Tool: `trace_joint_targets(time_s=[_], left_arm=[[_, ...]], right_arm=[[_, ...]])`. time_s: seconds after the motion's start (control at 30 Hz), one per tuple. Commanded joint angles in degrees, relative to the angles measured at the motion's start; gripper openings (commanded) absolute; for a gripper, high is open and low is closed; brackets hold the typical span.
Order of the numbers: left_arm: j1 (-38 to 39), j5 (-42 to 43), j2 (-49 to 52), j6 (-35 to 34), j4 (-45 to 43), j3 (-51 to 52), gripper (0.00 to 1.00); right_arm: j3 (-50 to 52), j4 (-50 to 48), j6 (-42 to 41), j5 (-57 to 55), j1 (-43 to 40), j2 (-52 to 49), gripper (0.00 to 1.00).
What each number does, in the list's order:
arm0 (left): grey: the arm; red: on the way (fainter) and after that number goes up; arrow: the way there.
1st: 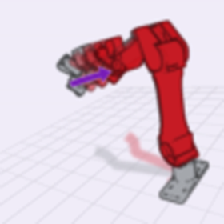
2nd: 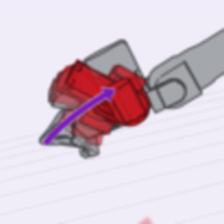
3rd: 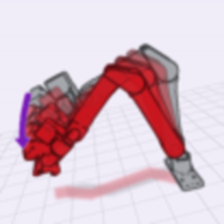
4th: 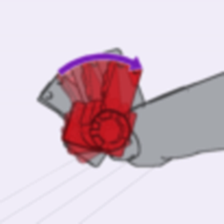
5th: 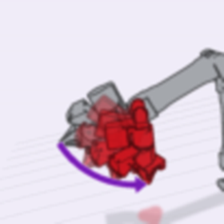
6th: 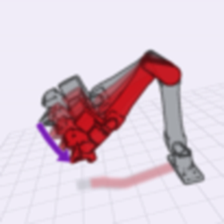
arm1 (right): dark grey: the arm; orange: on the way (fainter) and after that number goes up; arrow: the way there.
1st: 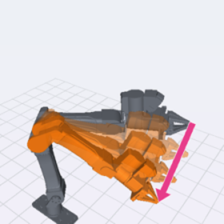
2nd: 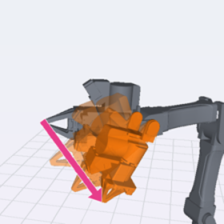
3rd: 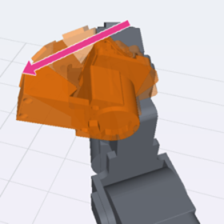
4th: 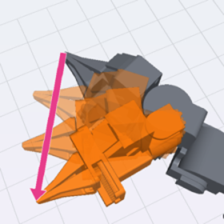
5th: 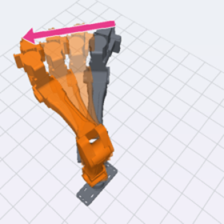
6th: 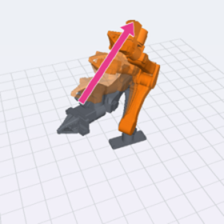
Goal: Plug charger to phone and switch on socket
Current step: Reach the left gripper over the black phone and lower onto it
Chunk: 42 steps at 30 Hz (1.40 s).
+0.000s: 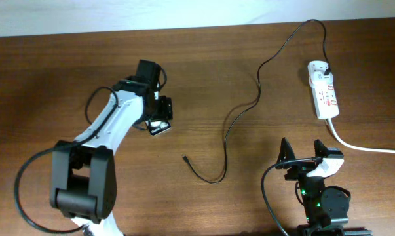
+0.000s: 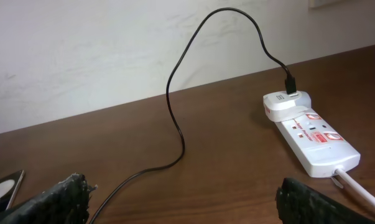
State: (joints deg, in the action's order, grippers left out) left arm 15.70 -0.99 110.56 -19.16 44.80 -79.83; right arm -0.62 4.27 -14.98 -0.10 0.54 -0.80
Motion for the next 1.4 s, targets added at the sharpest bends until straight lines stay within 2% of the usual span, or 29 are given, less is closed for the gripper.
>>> trace_joint_targets(time_s=[0.0, 0.1, 0.17, 0.37, 0.5, 0.63, 0.7, 0.77, 0.87, 1.1, 1.37], left_arm=[[0.44, -5.14, 3.23, -5.27, -1.27, 0.2, 0.74], [0.44, -5.49, 5.66, -5.29, -3.15, 0.2, 0.79], [0.44, -5.51, 7.85, -5.29, -4.28, 0.2, 0.99], [0.39, -5.49, 9.6, -5.7, -4.31, 0.2, 1.0], [0.42, 2.32, 10.23, -5.66, -4.26, 0.2, 0.98], [0.39, 2.29, 10.25, -5.66, -4.5, 0.2, 0.98], [0.42, 2.29, 10.43, -5.68, -4.48, 0.2, 0.85], [0.57, 2.32, 10.47, -5.7, -4.13, 0.2, 0.84], [0.92, 2.36, 10.47, -5.7, -3.13, 0.2, 0.73], [3.39, 2.34, 10.47, -5.68, 1.09, 0.2, 0.72], [11.04, 2.27, 10.47, -5.64, 13.11, 0.2, 0.73]], right_arm=[[0.31, 0.35, 0.15, 0.09, 0.2, 0.44, 0.99], [0.31, 0.35, 0.17, 0.09, 0.2, 0.44, 0.99], [0.31, 0.35, 0.17, 0.09, 0.2, 0.44, 0.99], [0.31, 0.35, 0.15, 0.09, 0.2, 0.44, 0.99], [0.31, 0.35, 0.17, 0.09, 0.2, 0.44, 0.99], [0.31, 0.37, 0.15, 0.09, 0.2, 0.44, 0.99], [0.31, 0.35, 0.15, 0.09, 0.2, 0.44, 0.99], [0.31, 0.35, 0.15, 0.09, 0.2, 0.44, 0.99], [0.31, 0.35, 0.17, 0.09, 0.2, 0.44, 0.99], [0.31, 0.35, 0.15, 0.09, 0.2, 0.44, 0.99], [0.31, 0.37, 0.15, 0.09, 0.2, 0.44, 0.99]])
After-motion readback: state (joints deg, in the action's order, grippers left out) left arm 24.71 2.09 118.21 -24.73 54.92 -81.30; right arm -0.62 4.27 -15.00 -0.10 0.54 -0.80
